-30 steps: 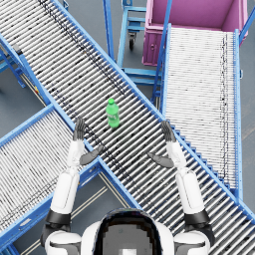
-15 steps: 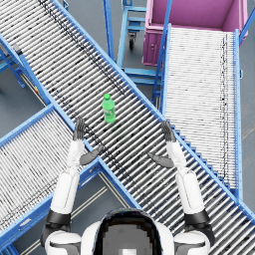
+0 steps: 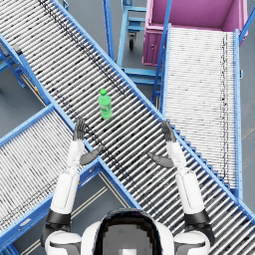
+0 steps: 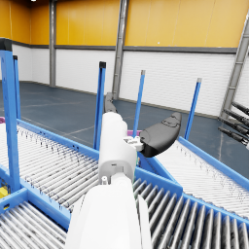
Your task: Pick up the oil and place it on the left assembly line, put the cola on the right, and keep Sprite still
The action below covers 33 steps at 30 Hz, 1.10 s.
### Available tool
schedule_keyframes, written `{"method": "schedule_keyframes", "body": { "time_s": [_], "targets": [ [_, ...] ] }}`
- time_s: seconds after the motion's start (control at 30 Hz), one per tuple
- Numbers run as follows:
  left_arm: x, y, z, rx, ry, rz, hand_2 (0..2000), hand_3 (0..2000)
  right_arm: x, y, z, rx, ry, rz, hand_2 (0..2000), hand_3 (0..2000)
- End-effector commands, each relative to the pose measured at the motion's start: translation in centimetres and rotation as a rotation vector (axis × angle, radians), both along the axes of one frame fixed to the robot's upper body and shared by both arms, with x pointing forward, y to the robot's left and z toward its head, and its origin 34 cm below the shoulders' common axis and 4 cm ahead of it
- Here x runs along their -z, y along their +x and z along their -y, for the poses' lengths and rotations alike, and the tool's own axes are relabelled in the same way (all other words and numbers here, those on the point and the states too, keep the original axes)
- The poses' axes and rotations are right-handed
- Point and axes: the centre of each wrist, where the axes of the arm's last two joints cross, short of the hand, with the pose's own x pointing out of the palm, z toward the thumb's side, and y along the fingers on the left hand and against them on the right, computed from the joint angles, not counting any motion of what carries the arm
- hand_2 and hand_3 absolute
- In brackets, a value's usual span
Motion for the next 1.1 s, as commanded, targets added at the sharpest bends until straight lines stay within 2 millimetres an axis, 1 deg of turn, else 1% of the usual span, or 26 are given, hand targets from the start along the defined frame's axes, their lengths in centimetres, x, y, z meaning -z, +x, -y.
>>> {"method": "schedule_keyframes", "body": {
  "time_s": [0.03,1.1],
  "targets": [
    [0.0,0.0,0.0,0.0,0.0,0.0,0,0,0.0,0.0,0.0,0.0,0.0,0.0,0,0],
    [0.0,0.0,0.0,0.0,0.0,0.0,0,0,0.0,0.0,0.0,0.0,0.0,0.0,0,0]
  ]
}}
